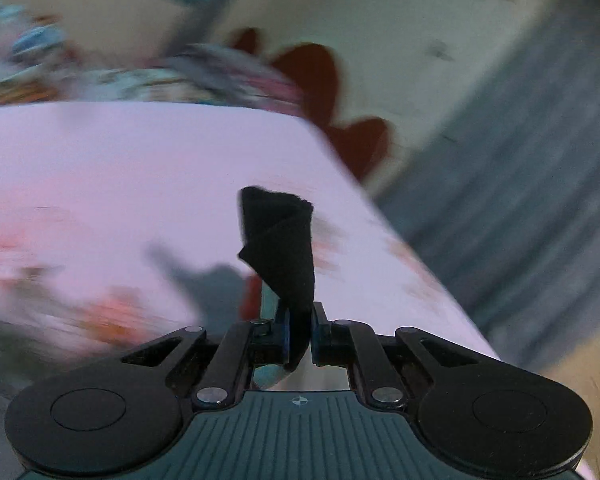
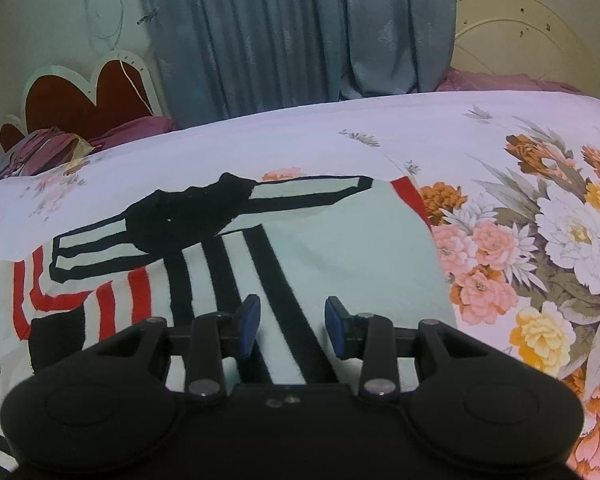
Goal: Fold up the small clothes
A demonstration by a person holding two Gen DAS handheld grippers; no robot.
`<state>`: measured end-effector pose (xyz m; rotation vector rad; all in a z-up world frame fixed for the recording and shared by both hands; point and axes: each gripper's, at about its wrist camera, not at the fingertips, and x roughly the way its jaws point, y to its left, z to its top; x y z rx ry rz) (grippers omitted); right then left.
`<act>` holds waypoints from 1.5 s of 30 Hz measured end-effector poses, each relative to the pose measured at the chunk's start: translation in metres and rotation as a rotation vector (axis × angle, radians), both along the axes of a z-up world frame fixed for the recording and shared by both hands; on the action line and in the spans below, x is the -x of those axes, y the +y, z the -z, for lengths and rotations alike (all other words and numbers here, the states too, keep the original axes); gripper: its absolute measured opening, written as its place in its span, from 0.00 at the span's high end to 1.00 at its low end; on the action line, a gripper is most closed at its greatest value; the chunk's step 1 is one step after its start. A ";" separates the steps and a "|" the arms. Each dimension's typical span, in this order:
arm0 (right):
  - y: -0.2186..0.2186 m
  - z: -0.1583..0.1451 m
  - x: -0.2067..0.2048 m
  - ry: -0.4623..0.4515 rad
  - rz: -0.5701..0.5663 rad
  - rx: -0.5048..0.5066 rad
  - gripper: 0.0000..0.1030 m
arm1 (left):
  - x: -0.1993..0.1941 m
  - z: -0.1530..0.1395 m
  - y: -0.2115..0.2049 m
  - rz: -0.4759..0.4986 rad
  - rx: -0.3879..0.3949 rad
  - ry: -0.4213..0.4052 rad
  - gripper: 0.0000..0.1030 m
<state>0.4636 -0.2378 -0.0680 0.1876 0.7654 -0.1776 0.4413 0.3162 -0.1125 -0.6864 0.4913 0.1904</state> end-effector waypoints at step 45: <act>0.026 0.038 -0.045 0.117 0.000 -0.573 0.71 | 0.016 0.011 -0.188 0.337 -0.593 0.284 0.40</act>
